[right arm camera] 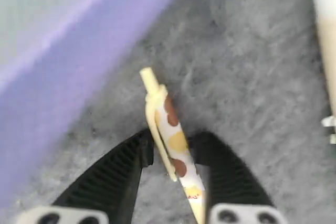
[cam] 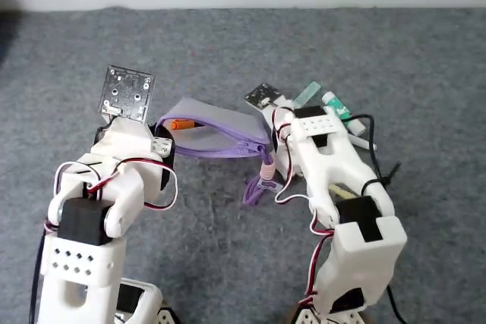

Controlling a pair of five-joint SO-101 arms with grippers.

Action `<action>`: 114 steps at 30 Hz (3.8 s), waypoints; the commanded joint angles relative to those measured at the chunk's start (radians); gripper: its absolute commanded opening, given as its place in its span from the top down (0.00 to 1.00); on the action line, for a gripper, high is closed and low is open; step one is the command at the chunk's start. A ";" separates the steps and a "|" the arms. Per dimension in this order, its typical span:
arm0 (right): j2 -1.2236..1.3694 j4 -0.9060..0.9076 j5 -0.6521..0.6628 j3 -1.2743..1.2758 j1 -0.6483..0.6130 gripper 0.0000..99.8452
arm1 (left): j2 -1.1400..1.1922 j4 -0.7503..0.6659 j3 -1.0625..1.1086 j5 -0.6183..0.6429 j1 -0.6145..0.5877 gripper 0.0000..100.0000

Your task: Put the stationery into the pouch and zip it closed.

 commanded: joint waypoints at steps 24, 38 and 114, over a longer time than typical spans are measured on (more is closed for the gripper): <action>-0.610 0.512 -0.222 -0.169 0.031 0.99 | -0.006 -0.011 -0.048 0.003 -0.051 0.99; -1.179 0.348 -0.523 -0.161 -0.398 0.99 | 0.071 0.025 -0.070 0.003 -0.044 0.99; -0.507 0.035 -0.382 -0.169 0.211 0.99 | 0.249 0.137 -0.268 0.051 -0.054 0.99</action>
